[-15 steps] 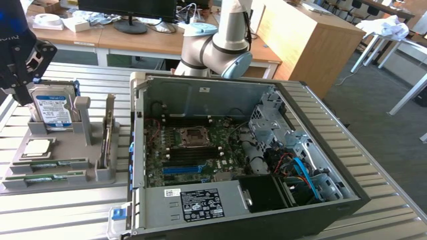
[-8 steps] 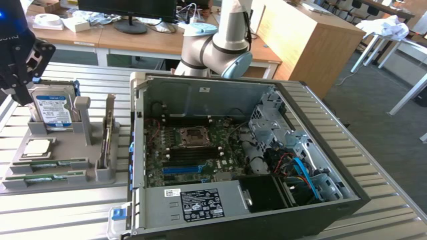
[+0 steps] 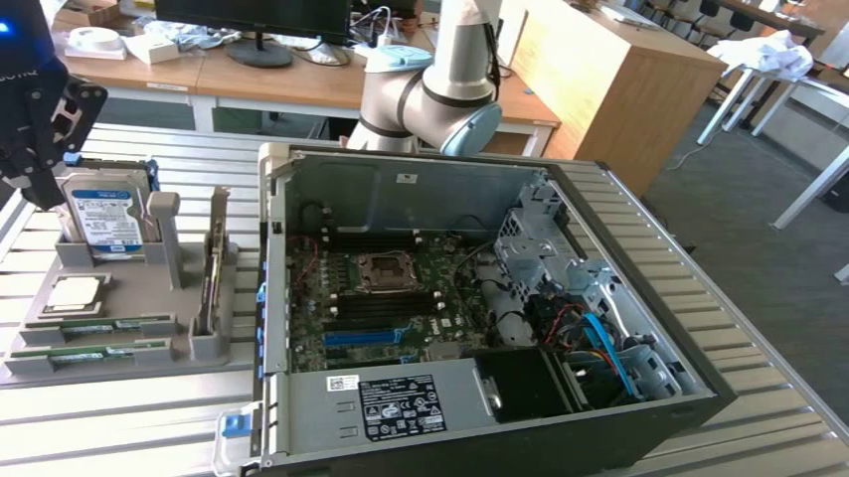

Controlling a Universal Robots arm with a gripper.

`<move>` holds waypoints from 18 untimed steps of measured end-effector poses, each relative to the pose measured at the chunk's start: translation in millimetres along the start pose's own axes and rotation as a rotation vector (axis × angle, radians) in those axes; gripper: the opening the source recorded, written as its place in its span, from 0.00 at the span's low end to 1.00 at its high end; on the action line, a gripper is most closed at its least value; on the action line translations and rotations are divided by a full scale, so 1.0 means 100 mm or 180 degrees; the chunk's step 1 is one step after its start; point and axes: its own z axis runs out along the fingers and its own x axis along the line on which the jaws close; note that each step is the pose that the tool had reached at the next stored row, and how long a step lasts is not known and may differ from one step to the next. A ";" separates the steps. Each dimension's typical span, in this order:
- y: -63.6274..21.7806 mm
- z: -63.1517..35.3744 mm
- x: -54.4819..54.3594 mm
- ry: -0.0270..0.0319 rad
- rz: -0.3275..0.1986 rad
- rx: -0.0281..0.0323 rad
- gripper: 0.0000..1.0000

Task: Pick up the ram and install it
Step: 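Pick up the ram and move it above insertion slot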

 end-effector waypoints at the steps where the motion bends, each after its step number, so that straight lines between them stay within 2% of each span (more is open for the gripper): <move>1: 0.000 0.000 0.00 0.0001 -0.0027 -0.0001 0.10; 18: 0.000 0.000 0.00 0.0026 -0.0562 -0.0012 0.10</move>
